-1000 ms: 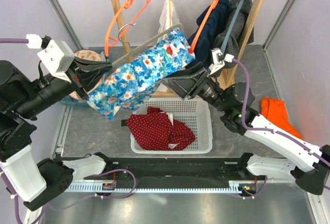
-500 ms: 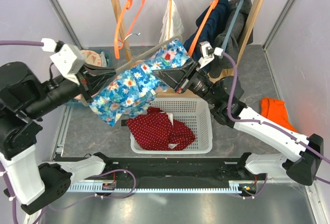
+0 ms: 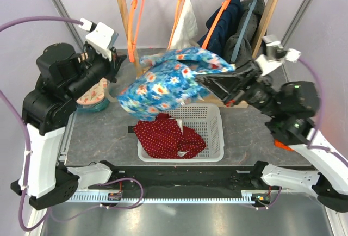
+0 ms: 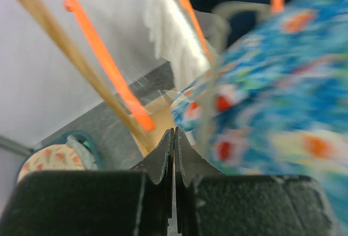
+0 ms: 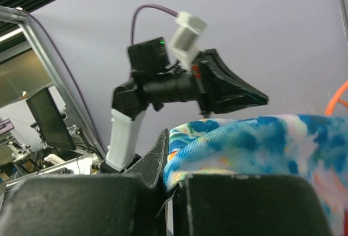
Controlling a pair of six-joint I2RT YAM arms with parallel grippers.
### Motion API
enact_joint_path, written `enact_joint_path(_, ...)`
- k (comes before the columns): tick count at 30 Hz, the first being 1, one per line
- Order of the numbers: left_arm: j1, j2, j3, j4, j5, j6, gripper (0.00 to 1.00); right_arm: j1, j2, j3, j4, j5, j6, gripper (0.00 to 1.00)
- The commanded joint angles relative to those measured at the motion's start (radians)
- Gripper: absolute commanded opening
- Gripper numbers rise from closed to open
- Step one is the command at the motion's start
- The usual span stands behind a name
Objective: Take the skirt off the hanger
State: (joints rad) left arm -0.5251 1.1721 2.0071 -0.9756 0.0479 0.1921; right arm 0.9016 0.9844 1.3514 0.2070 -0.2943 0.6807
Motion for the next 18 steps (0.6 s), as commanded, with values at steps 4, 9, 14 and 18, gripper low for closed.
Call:
enact_joint_path(4,0.007,0.046,0.025,0.129,-0.238,0.026,0.02,0.008,-0.076,0.224,-0.240,-0.036,-0.134,0.00)
enact_joint_path(9,0.007,0.050,0.036,0.132,-0.221,0.024,0.02,0.008,-0.115,0.233,-0.303,0.012,-0.173,0.00)
enact_joint_path(14,0.007,0.029,0.018,0.085,-0.128,0.004,0.02,0.008,-0.041,0.265,-0.317,-0.008,-0.158,0.00)
enact_joint_path(18,0.007,-0.023,-0.121,0.049,0.068,-0.009,0.02,0.008,0.006,0.307,-0.316,-0.006,-0.170,0.00)
